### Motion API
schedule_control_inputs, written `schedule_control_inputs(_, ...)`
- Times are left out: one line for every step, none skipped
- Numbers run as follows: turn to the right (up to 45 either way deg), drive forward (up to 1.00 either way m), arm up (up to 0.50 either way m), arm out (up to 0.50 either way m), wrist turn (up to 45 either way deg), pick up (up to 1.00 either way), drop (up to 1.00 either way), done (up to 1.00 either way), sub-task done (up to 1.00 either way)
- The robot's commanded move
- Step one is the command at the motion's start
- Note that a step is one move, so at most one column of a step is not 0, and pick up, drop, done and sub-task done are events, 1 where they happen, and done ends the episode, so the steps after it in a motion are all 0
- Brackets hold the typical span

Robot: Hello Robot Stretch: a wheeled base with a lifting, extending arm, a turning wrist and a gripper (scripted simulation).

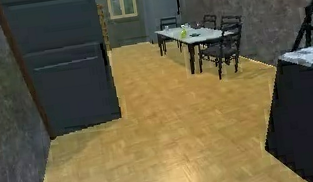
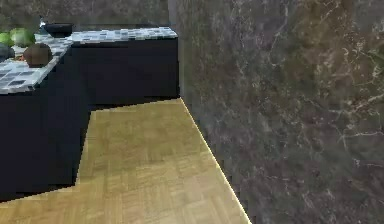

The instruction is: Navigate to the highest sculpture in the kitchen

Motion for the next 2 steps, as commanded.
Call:
schedule_control_inputs(0.0, 1.0, 0.0, 0.0, 0.0, 0.0, 0.0, 0.0, 0.0)
schedule_control_inputs(0.0, 1.0, 0.0, 0.0, 0.0, 0.0, 0.0, 0.0, 0.0)
